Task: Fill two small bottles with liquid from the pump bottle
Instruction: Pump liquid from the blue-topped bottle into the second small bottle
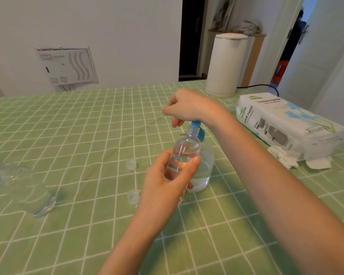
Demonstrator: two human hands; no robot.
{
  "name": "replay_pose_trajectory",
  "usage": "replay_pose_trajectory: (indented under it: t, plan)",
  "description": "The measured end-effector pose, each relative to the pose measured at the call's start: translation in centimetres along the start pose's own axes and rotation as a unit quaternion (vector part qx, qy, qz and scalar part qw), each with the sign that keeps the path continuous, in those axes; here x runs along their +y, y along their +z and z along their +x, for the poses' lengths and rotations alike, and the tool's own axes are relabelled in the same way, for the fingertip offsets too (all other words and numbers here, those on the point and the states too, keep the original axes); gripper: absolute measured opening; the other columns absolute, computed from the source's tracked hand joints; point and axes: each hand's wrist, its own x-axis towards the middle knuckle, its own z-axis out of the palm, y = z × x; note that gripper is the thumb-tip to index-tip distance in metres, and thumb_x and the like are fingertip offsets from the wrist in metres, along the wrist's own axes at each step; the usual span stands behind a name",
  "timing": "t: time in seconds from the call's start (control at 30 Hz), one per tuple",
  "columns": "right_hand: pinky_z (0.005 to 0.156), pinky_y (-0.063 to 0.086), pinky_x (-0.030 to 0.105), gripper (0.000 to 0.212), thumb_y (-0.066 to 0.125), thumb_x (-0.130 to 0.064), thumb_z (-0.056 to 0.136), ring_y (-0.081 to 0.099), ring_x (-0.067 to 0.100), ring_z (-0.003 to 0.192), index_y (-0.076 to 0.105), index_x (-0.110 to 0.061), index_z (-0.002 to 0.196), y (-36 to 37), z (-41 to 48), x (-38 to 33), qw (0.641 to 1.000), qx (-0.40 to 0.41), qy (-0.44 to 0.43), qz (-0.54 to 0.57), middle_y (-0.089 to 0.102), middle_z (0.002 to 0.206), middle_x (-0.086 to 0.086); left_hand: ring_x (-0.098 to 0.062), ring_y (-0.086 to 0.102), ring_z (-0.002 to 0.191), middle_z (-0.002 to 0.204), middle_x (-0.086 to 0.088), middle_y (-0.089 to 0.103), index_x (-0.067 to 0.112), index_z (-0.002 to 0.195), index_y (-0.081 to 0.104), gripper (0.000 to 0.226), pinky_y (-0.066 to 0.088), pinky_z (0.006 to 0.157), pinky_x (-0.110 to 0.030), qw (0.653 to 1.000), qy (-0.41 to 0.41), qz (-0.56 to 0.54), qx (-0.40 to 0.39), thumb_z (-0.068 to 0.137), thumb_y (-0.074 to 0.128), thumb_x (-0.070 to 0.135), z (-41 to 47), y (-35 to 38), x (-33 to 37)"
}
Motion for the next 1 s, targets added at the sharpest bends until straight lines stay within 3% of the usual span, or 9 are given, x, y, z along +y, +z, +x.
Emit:
replay_pose_trajectory:
  t: [0.17, 0.47, 0.73, 1.0]
  plan:
    - [0.088, 0.053, 0.036, 0.033, 0.049, -0.022, 0.093, 0.070, 0.026, 0.096, 0.064, -0.001, 0.113, 0.7, 0.0, 0.5, 1.000, -0.016, 0.006, 0.006, 0.074, 0.085, 0.004, 0.000, 0.052, 0.044, 0.057, 0.009, 0.063, 0.022, 0.090, 0.066, 0.033, 0.039, 0.043, -0.010, 1.000, -0.012, 0.002, 0.003, 0.065, 0.066, 0.045, 0.0, 0.0, -0.1]
    - [0.089, 0.053, 0.038, 0.035, 0.049, -0.023, 0.093, 0.069, 0.027, 0.097, 0.064, 0.000, 0.113, 0.9, 0.1, 0.6, 1.000, 0.005, -0.001, 0.021, 0.074, 0.083, 0.004, -0.002, 0.056, 0.048, 0.062, 0.007, 0.065, 0.024, 0.088, 0.066, 0.031, 0.040, 0.045, -0.011, 1.000, -0.006, -0.003, -0.004, 0.065, 0.066, 0.046, 0.1, -0.2, -0.4]
    - [0.060, 0.047, 0.022, 0.033, 0.048, -0.023, 0.093, 0.070, 0.024, 0.092, 0.065, -0.003, 0.112, -0.3, 0.2, 0.2, 0.999, 0.031, -0.016, -0.021, 0.075, 0.087, 0.005, -0.004, 0.056, 0.050, 0.069, 0.005, 0.068, 0.030, 0.089, 0.067, 0.030, 0.040, 0.046, -0.011, 1.000, 0.005, -0.017, -0.010, 0.065, 0.067, 0.048, 0.3, -0.1, -0.3]
    - [0.069, 0.050, 0.024, 0.030, 0.049, -0.023, 0.093, 0.071, 0.021, 0.091, 0.067, -0.005, 0.108, 0.1, 0.2, 0.4, 1.000, 0.018, -0.020, -0.013, 0.074, 0.084, 0.003, -0.004, 0.056, 0.052, 0.069, 0.006, 0.068, 0.030, 0.091, 0.067, 0.032, 0.040, 0.046, -0.011, 1.000, 0.005, -0.014, -0.009, 0.065, 0.067, 0.048, 0.1, -0.2, -0.3]
